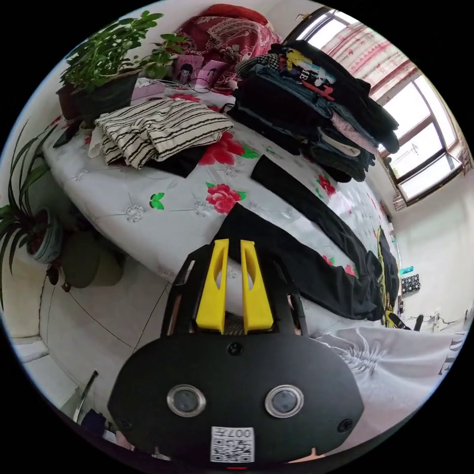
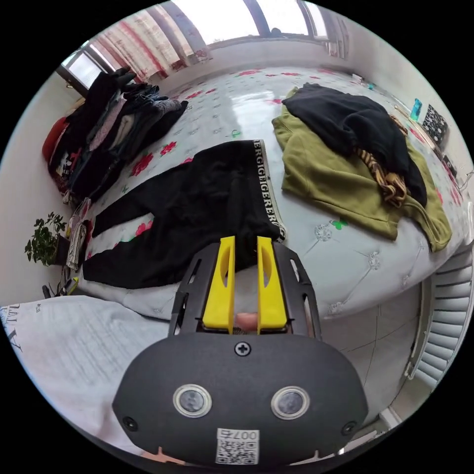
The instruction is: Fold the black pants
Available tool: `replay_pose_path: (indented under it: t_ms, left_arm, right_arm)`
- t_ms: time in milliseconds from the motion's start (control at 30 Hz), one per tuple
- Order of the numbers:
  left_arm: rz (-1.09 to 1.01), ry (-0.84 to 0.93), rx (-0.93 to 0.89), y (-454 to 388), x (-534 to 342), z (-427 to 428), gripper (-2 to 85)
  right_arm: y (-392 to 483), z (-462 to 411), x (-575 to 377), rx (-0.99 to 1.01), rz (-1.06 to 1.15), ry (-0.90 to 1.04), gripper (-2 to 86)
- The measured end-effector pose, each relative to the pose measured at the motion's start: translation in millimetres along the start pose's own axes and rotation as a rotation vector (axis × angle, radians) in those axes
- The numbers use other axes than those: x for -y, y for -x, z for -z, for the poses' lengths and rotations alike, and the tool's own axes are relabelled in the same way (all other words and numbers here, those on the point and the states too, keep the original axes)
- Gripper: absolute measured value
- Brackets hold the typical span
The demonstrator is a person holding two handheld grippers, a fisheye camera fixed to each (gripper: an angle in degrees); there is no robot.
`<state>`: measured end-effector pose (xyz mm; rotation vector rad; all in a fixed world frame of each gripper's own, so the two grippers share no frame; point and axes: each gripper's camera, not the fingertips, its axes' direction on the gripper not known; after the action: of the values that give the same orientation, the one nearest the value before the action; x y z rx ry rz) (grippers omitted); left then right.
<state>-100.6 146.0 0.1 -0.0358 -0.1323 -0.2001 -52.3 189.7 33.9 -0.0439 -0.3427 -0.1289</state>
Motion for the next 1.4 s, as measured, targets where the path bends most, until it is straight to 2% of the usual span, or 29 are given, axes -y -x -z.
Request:
replay_pose_path:
  t_ms: [100, 167, 333, 433, 500, 633, 767, 900, 1067, 1167, 1200, 1267, 1400]
  left_arm:
    - [-0.074, 0.063, 0.050, -28, 15, -26, 2.9]
    - [-0.090, 0.170, 0.133, -38, 20, -49, 1.4]
    - [-0.196, 0.246, 0.362, -61, 25, -56, -0.8]
    - [-0.162, 0.262, 0.319, -59, 23, -54, -0.9]
    - [-0.112, 0.262, 0.261, -55, 24, -50, -0.9]
    - [-0.146, 0.135, 0.266, -72, 41, -22, -0.4]
    - [-0.250, 0.069, 0.223, -105, 90, -23, 2.6]
    - [-0.348, 0.117, 0.164, -154, 160, -72, 6.6]
    - [-0.396, 0.248, 0.239, -205, 213, -152, 8.1]
    - [-0.410, 0.361, 0.353, -221, 218, -195, 5.9]
    - [-0.445, 0.278, 0.387, -227, 216, -192, 2.4]
    - [-0.462, 0.267, 0.436, -224, 215, -196, 0.0]
    - [-0.288, 0.250, 0.546, -182, 234, -190, -0.8]
  right_arm:
    - [17, -28, 13, -0.053, 0.049, 0.092, 1.4]
    - [19, -43, 15, -0.135, 0.063, 0.166, 0.8]
    - [3, -49, 8, -0.294, 0.072, 0.262, 0.1]
    - [-11, -39, 7, -0.189, -0.015, 0.250, 0.2]
    - [-5, -21, 9, -0.180, -0.033, 0.146, 0.4]
    - [13, 7, 26, -0.165, 0.000, -0.028, 0.9]
    - [32, -3, 83, -0.133, 0.073, -0.024, 2.7]
    - [51, -34, 153, -0.194, 0.135, 0.034, 4.6]
    - [45, -84, 202, -0.242, 0.093, 0.192, 6.4]
    - [34, -112, 209, -0.271, 0.064, 0.277, 6.3]
    - [29, -113, 210, -0.264, 0.059, 0.266, 6.2]
    - [19, -112, 214, -0.263, 0.015, 0.233, 6.1]
    - [-12, -109, 227, -0.248, -0.118, 0.161, 6.0]
